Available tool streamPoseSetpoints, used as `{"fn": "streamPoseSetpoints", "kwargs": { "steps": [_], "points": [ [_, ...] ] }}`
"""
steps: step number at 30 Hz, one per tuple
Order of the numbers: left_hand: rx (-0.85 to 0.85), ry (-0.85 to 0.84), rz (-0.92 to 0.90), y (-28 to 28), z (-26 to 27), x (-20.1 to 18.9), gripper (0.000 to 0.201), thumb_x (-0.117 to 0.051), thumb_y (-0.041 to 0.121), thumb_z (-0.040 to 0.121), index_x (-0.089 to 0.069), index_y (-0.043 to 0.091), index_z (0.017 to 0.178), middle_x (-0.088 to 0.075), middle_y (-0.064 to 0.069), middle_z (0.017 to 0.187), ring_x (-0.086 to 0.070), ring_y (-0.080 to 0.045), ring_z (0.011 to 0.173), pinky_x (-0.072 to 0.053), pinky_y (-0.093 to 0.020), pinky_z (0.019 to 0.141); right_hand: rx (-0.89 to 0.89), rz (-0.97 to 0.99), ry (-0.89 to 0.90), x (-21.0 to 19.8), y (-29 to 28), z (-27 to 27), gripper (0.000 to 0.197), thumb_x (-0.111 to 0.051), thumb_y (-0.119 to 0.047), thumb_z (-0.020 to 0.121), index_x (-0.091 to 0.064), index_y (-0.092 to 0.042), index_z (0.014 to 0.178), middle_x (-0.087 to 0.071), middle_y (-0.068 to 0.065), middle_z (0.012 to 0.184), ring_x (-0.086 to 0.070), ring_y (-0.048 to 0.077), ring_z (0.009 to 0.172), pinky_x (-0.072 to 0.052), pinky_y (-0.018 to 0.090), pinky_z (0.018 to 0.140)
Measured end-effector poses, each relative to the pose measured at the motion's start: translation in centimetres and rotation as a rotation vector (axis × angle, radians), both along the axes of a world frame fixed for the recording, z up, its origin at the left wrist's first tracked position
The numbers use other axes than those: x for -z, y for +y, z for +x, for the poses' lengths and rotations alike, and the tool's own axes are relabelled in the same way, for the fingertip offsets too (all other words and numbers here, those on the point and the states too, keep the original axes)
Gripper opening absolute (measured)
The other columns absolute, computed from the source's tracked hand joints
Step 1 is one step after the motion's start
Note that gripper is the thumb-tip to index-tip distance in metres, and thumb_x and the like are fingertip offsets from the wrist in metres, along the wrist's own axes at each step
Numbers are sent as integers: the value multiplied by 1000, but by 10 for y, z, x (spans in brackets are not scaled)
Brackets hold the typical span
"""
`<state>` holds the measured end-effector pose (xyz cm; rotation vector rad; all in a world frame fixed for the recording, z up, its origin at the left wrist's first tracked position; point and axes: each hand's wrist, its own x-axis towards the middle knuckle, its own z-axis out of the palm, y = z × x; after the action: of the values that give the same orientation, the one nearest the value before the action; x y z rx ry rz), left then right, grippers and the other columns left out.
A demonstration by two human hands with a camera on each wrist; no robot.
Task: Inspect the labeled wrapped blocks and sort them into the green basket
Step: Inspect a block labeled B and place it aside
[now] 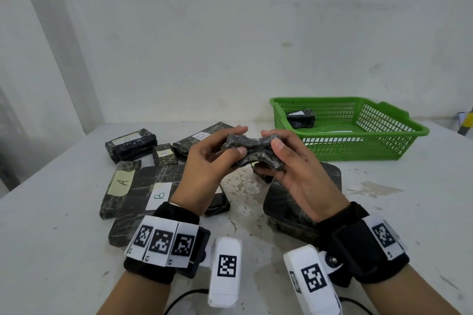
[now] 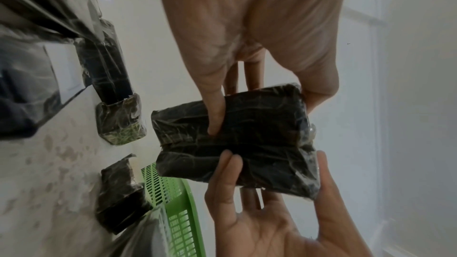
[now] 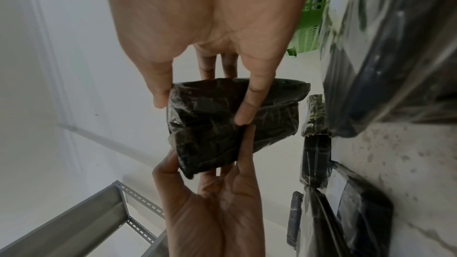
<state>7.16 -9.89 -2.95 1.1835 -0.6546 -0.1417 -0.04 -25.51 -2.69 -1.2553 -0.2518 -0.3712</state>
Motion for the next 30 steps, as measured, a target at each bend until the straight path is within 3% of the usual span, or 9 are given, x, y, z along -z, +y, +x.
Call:
{"fn": "streamPoseSetpoints", "kwargs": {
  "steps": [4,8,16,18,21,24,27,30],
  "points": [
    [9,-7,-20,2,2,-1,47,-71,25,67,-72,12,112,-66,-26,115,-68,-28,102,-56,-33,84,-19,2,-6,0,0,0,65,-86,-53,61,-63,-13,107,-62,8,113,-64,18,99,-58,34,83],
    [47,4,-59,4,2,-2,47,-71,22,66,-71,10,112,-62,-32,118,-66,-30,102,-56,-40,88,-34,11,-20,0,0,-1,66,-87,-47,61,-60,-11,110,-68,-1,102,-67,13,91,-57,29,82],
    [94,17,-72,5,3,-2,50,-71,18,63,-71,8,111,-64,-31,114,-65,-30,99,-57,-38,88,10,-32,-5,0,0,-1,36,-73,-25,79,-60,-8,108,-71,-4,101,-67,14,93,-57,26,82],
    [112,29,-72,4,2,-2,50,-73,20,63,-70,7,112,-64,-28,111,-66,-28,99,-57,-35,85,10,-34,6,1,-2,-2,41,-74,-32,78,-60,-10,108,-71,-4,98,-67,15,91,-56,28,83],
    [82,27,-48,2,2,0,45,-79,24,62,-75,13,105,-69,-11,120,-68,-26,108,-57,-36,87,96,-125,11,4,-2,0,60,-84,-58,61,-64,-20,104,-69,-3,102,-66,19,93,-54,39,88],
    [24,-5,3,1,4,2,40,-81,27,63,-76,15,101,-68,-9,124,-67,-27,111,-56,-40,91,180,-179,-3,7,0,2,52,-83,-60,63,-67,-23,96,-67,-3,109,-68,22,95,-54,46,90],
    [31,0,-1,1,3,1,43,-79,27,65,-73,10,104,-70,-11,118,-70,-27,105,-56,-33,85,202,-187,-3,8,0,3,50,-81,-59,65,-67,-22,96,-68,-2,105,-68,23,94,-56,44,83],
    [85,23,-13,1,1,1,47,-80,23,65,-72,11,109,-71,-20,112,-69,-30,104,-56,-30,84,160,-142,20,8,-2,4,56,-82,-58,65,-65,-18,100,-66,6,108,-68,20,94,-55,33,77]
  ]
}}
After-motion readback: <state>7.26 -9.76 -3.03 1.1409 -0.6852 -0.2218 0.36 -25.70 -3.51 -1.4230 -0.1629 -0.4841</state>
